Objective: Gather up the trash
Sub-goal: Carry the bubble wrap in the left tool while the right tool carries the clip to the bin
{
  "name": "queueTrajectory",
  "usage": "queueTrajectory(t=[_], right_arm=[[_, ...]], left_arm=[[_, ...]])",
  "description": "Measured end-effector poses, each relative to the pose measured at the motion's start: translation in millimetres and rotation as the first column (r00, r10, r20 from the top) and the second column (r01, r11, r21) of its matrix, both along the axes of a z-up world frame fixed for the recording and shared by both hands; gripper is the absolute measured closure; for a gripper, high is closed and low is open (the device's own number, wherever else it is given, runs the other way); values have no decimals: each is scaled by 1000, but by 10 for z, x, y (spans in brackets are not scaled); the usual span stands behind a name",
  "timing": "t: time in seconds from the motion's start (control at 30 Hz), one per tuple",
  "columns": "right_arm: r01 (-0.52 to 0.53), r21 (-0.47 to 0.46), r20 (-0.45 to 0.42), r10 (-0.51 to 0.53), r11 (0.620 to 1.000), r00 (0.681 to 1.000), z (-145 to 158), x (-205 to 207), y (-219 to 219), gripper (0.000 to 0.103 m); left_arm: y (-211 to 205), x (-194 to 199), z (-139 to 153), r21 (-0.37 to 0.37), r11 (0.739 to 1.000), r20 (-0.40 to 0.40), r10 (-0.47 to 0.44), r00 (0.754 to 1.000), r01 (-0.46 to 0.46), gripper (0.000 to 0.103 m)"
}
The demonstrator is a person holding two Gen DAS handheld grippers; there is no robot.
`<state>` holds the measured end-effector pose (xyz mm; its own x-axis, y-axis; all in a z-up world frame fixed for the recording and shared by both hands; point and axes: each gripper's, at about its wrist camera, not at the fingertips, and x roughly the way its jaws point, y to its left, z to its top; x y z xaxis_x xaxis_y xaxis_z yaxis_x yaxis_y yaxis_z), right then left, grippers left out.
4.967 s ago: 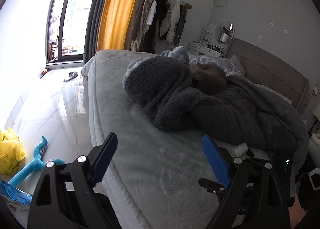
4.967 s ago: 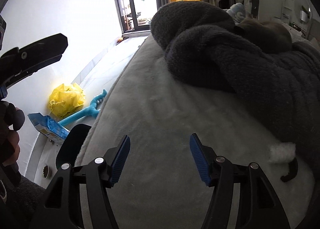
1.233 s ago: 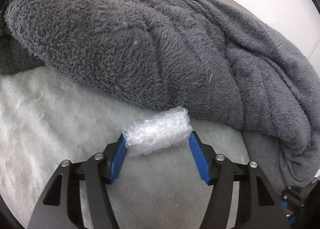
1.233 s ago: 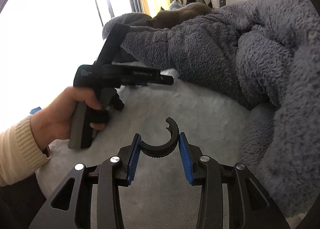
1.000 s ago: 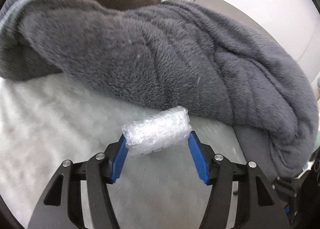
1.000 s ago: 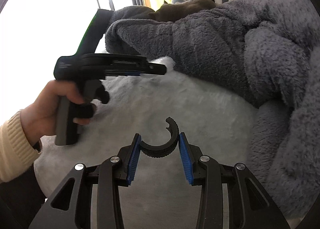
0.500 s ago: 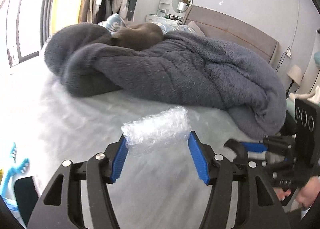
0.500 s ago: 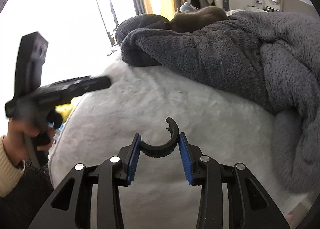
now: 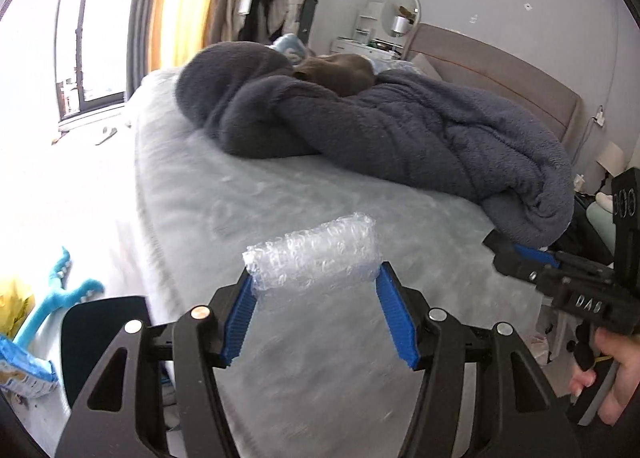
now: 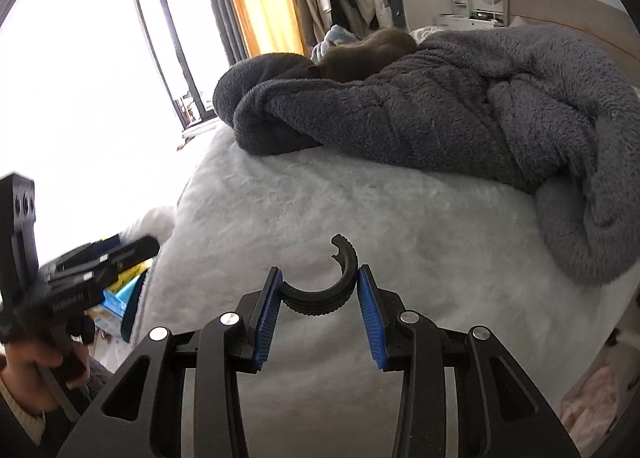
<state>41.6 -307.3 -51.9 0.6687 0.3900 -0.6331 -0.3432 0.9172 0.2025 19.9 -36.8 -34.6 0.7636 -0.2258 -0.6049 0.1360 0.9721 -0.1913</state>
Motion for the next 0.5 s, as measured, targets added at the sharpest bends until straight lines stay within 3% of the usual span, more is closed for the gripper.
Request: queueTrajectory(t=[0.33, 0.5], right_arm=[[-15, 1, 25, 15, 1000, 1000, 28, -117, 403, 64], [-45, 2, 19, 45, 999, 999, 13, -95, 646, 64]], left_arm=[[594, -129, -169, -12, 993, -55, 114, 992, -115, 41], [857, -198, -218, 37, 987, -79, 159, 984, -156, 41]])
